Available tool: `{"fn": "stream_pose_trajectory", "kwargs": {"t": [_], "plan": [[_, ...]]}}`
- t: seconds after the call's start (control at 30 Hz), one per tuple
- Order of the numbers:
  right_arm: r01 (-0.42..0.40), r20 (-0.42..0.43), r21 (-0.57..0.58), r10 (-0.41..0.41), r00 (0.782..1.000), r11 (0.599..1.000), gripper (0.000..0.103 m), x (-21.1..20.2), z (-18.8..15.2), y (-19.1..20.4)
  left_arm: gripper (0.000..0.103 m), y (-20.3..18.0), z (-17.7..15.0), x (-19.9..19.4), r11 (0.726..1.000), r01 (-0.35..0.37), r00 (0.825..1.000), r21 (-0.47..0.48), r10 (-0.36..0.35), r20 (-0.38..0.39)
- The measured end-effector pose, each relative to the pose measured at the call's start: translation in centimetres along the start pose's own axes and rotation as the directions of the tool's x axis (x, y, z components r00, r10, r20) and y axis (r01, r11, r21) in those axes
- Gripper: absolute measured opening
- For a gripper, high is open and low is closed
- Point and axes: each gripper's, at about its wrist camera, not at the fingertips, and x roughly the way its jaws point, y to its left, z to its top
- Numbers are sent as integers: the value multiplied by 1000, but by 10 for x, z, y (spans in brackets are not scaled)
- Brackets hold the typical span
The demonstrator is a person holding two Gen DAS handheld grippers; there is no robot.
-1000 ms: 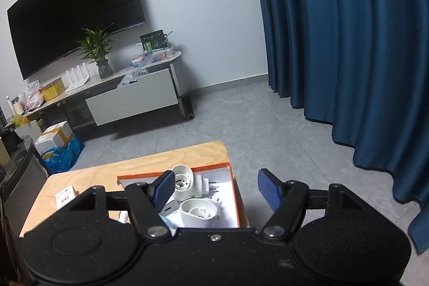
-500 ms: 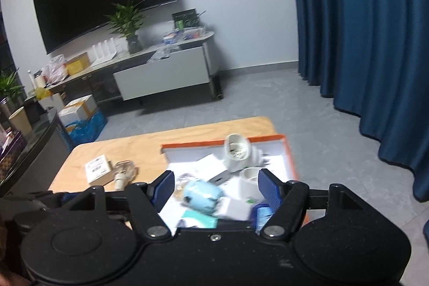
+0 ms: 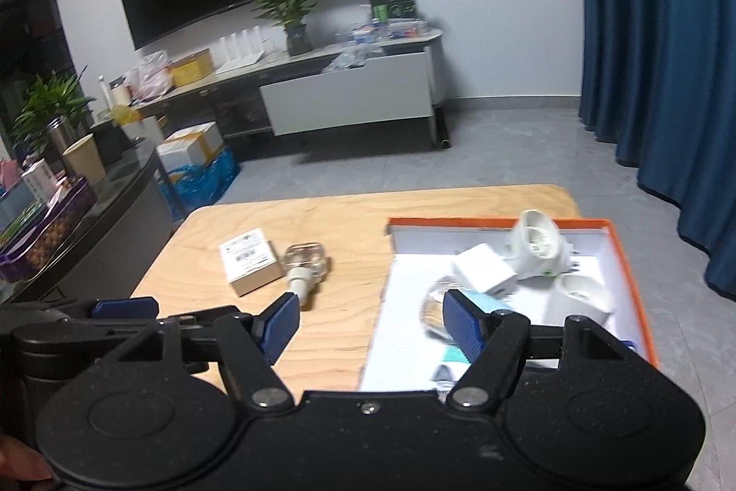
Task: Organize rigid objects
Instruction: 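Move both grippers back over the white package and glass bottle on the table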
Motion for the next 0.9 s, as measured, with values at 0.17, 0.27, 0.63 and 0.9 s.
{"fn": "stream_pose_trajectory", "kwargs": {"t": [0.17, 0.27, 0.63, 0.9], "plan": [[-24, -22, -29, 24, 999, 999, 83, 15, 1, 18, 88, 18, 1, 4, 999, -22, 1000, -31, 21, -4], [-32, -29, -35, 31, 999, 999, 83, 24, 3, 26, 88, 27, 1, 9, 998, -30, 1000, -54, 30, -7], [-61, -53, -46, 58, 997, 997, 83, 55, 6, 39, 91, 50, 4, 29, 992, -52, 998, -119, 49, -28], [-71, -64, -51, 67, 996, 996, 83, 64, 5, 37, 99, 60, 22, 65, 976, -82, 996, -202, 73, -56]]}}
